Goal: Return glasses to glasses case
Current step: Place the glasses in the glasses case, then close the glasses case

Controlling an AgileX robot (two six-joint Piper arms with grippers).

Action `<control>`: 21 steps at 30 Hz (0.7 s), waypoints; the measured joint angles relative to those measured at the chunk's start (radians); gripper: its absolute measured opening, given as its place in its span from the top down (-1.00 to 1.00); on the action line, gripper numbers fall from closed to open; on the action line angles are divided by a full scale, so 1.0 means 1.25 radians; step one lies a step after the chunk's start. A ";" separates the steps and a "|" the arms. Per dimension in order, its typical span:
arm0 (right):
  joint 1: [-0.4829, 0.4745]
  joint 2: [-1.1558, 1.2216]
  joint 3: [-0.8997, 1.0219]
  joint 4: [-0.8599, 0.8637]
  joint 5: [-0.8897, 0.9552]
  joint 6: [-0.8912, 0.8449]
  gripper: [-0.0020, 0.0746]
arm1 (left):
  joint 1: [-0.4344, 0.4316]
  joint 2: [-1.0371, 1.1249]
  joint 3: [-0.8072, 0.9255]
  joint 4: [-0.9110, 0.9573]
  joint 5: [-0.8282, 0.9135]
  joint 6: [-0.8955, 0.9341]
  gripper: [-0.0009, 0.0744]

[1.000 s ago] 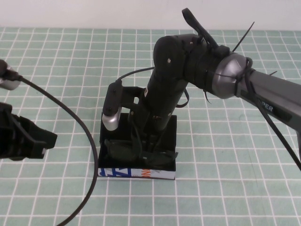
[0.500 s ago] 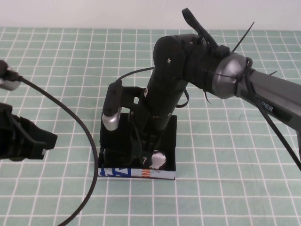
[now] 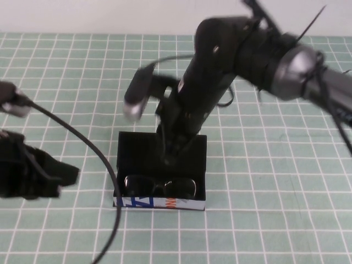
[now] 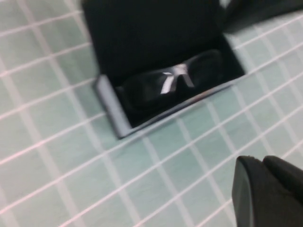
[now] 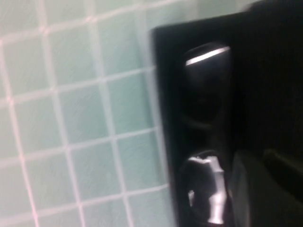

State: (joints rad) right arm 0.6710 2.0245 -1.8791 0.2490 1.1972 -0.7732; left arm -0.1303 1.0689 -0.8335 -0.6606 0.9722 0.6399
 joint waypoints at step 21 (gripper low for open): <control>-0.175 0.045 -0.019 0.282 -0.281 0.285 0.98 | -0.284 0.265 0.236 -0.609 -0.464 0.391 0.98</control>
State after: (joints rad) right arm 0.4522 2.0812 -1.9028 0.6014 0.8461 -0.4171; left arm -0.4848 1.4001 -0.5389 -1.4215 0.3924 1.1281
